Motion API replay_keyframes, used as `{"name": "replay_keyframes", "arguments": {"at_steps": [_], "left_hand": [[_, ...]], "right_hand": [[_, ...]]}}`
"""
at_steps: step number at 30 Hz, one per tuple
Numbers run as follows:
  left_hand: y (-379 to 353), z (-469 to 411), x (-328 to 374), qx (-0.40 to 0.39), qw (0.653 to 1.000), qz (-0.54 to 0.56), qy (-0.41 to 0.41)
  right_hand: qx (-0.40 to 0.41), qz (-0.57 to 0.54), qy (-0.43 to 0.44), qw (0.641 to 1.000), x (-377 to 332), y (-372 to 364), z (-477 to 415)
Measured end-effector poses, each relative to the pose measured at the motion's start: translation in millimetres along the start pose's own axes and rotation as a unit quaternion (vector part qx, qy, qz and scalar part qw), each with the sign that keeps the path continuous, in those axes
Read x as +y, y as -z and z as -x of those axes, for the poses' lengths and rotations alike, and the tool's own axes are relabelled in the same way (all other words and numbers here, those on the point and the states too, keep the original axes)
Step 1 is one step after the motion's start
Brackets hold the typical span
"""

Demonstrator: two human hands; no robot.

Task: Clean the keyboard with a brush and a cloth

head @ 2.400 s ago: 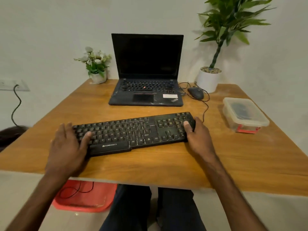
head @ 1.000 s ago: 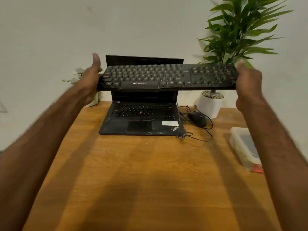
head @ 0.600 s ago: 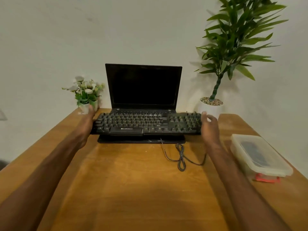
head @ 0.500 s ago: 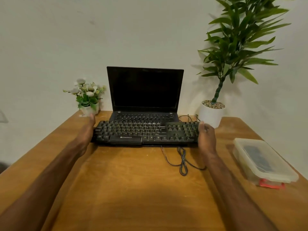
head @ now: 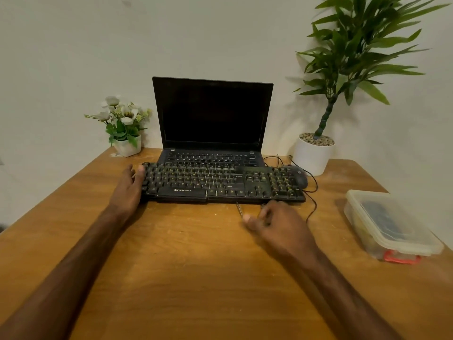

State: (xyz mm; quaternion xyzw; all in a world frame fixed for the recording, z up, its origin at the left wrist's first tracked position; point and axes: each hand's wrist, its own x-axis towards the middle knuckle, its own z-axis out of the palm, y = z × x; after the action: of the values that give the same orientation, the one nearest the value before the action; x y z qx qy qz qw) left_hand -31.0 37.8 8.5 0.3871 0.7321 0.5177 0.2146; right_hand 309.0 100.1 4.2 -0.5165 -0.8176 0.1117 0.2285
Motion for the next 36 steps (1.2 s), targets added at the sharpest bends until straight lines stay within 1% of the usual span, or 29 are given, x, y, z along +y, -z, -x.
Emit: {"name": "replay_keyframes", "arguments": {"at_steps": [1,2,5,11,14,17,19,21,24,26,28,30,32,33,36], "left_hand": [[-3,3,2,0.008,1.000,-0.005,-0.008],[-5,5,2,0.017,1.000,-0.015,-0.018],[-5,6,-4,0.038,0.995,-0.068,-0.055],[-5,-2,-16,0.044,0.990,-0.115,-0.074],[-6,-2,-16,0.040,0.987,-0.127,-0.085],[-7,-4,-22,0.042,0.986,-0.131,-0.094],[-8,-5,-23,0.041,0.985,-0.135,-0.096],[-10,-4,-20,0.037,0.986,-0.133,-0.099],[-11,1,-15,0.042,0.983,-0.141,-0.113],[-10,4,-16,0.053,0.973,-0.182,-0.129],[-12,8,-18,0.049,0.960,-0.233,-0.144],[-14,11,-22,0.043,0.946,-0.282,-0.156],[-17,17,-23,0.041,0.941,-0.304,-0.145],[-18,20,-23,0.038,0.940,-0.309,-0.138],[-21,30,-21,0.021,0.925,-0.358,-0.125]], "right_hand": [[-0.039,0.027,0.003,0.999,0,-1,4],[-0.048,0.046,0.001,0.998,1,0,4],[-0.016,0.038,-0.027,0.999,13,8,-2],[0.057,0.067,-0.083,0.993,29,15,-3],[0.062,0.111,-0.101,0.987,23,16,4],[0.075,0.144,-0.095,0.982,16,10,6],[0.090,0.139,-0.093,0.982,17,8,1],[0.088,0.117,-0.087,0.985,21,9,-8],[0.048,0.045,-0.076,0.995,28,10,-13],[0.028,0.018,-0.062,0.998,31,6,-9],[0.055,0.009,-0.032,0.998,31,4,-5],[0.110,0.032,-0.014,0.993,29,6,-2],[0.148,0.063,-0.033,0.986,32,6,-3],[0.152,0.051,-0.054,0.986,38,2,-7],[0.097,-0.037,-0.125,0.987,43,-9,-12]]}}
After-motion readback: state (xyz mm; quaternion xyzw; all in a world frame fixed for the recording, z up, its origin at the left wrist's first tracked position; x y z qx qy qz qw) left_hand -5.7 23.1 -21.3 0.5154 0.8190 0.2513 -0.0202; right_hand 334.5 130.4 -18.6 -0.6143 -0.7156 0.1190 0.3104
